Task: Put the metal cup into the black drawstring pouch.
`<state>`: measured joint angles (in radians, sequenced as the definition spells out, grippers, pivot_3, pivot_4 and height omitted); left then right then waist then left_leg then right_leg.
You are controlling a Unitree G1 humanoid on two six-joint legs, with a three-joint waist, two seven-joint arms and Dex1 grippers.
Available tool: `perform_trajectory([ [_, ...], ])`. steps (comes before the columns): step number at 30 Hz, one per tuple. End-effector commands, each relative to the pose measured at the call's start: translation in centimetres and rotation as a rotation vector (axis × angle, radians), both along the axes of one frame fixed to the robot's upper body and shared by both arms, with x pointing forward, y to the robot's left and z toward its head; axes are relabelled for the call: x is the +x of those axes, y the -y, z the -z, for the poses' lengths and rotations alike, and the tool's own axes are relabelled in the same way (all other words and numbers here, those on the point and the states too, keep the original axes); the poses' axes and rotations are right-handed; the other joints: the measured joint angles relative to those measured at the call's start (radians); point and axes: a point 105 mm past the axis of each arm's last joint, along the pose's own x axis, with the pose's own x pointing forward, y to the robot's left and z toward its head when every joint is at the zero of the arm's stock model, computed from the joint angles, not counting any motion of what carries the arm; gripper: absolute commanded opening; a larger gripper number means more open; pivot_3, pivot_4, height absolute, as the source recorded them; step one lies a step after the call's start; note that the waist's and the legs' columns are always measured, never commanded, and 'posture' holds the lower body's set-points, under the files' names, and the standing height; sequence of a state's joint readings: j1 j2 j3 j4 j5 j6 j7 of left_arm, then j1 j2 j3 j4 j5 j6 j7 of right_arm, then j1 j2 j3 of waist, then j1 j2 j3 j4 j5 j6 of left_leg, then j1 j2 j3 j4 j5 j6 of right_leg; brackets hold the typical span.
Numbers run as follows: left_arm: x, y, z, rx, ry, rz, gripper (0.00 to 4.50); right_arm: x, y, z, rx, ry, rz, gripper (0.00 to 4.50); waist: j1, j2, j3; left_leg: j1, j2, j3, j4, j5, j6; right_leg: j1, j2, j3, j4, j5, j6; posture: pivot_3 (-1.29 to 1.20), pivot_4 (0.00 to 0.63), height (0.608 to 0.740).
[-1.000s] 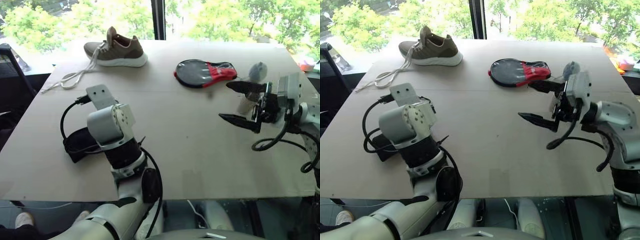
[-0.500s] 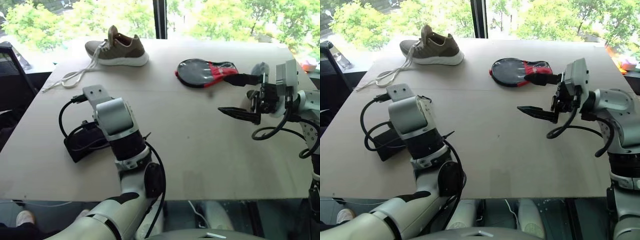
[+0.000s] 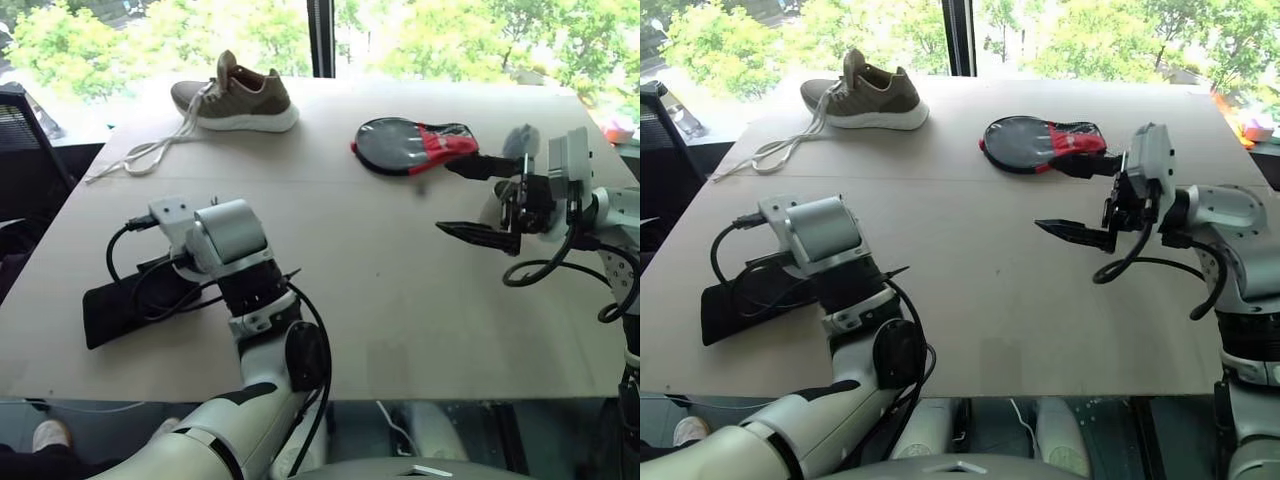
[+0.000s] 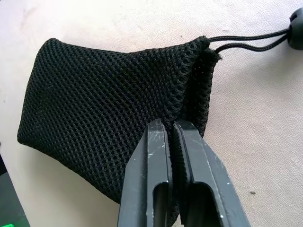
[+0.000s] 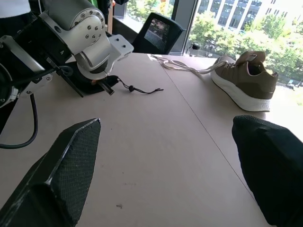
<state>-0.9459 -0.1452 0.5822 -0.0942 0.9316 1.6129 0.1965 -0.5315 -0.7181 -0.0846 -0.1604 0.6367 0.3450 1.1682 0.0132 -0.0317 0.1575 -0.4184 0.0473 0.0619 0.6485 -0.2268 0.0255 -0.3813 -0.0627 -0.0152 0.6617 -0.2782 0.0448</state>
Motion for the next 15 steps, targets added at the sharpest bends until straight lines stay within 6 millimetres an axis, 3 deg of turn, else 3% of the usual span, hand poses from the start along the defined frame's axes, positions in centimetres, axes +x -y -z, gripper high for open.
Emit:
perform_trajectory([
  [1,0.8,3.4,0.1,-0.045,-0.004,0.088,0.06,-0.6,0.1,-1.1,0.002,0.066,-0.001,4.50,0.000,0.000,0.000,0.000,0.000,0.000,0.000,0.000,0.000,0.000,0.000,0.000,0.000,0.000,0.000,0.00,0.150,0.740],
  [2,0.7,3.2,0.1,-0.034,-0.009,0.084,0.06,-0.6,0.1,-1.1,0.002,0.066,-0.001,4.50,0.000,0.000,0.000,0.000,0.000,0.000,0.000,0.000,0.000,0.000,0.000,0.000,0.000,0.000,0.000,0.00,0.150,0.740],
  [9,0.2,2.7,-0.6,0.018,-0.011,0.061,2.96,-0.6,0.0,-1.0,0.004,0.067,0.001,4.50,0.000,0.000,0.000,0.000,0.000,0.000,0.000,0.000,0.000,0.000,0.000,0.000,0.000,0.000,0.000,0.00,0.150,0.740],
  [15,-0.1,2.4,-0.7,0.056,-0.032,0.046,3.04,-0.6,-0.2,-0.8,0.008,0.067,0.003,4.50,0.000,0.000,0.000,0.000,0.001,0.000,0.000,0.000,0.000,0.000,0.000,0.000,0.000,0.000,0.000,0.00,0.150,0.740],
])
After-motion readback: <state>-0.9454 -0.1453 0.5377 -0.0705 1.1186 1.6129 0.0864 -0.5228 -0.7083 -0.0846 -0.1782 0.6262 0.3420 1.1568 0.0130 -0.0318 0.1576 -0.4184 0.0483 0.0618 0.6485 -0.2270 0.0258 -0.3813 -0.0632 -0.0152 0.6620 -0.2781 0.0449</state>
